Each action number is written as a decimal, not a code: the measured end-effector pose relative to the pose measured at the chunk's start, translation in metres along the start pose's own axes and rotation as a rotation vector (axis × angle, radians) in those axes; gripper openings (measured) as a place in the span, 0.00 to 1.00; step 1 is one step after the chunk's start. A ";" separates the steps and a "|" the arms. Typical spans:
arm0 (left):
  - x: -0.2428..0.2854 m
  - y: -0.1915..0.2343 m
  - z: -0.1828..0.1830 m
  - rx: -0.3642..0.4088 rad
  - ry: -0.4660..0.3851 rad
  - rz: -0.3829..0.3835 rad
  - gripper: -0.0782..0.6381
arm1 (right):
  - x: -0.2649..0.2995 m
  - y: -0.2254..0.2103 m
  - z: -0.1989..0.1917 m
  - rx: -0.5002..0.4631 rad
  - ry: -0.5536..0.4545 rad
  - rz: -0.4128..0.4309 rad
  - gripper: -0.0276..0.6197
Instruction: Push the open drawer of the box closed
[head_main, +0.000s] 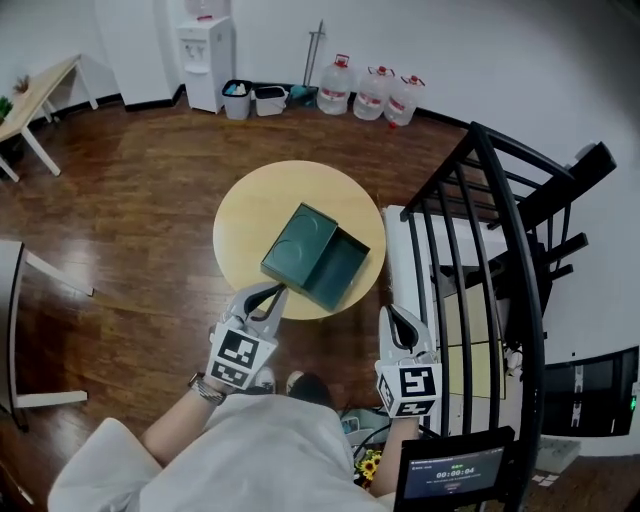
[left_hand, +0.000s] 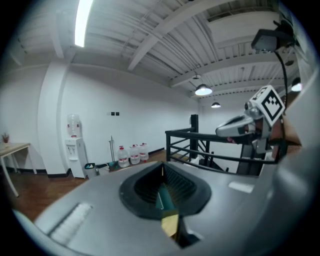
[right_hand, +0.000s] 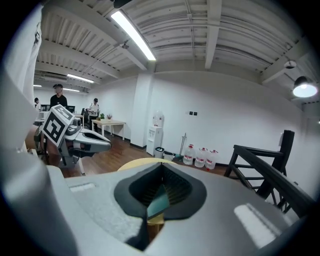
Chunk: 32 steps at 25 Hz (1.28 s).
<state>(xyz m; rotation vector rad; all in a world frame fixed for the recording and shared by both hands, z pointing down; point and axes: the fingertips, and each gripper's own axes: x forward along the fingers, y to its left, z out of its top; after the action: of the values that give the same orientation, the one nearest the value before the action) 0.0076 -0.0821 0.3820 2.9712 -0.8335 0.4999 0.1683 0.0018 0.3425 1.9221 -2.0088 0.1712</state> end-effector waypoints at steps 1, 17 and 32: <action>0.002 0.004 -0.001 -0.003 0.006 -0.006 0.13 | 0.003 -0.001 0.001 -0.012 0.004 0.002 0.05; 0.043 0.056 -0.068 -0.138 0.230 0.014 0.20 | 0.080 -0.012 -0.078 -0.028 0.313 0.130 0.14; 0.107 0.077 -0.149 -0.263 0.504 0.040 0.24 | 0.154 -0.025 -0.224 -0.059 0.683 0.387 0.19</action>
<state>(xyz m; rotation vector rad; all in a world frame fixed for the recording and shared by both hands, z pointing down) 0.0098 -0.1872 0.5503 2.4288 -0.8227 0.9971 0.2285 -0.0719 0.5984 1.1799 -1.8308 0.7428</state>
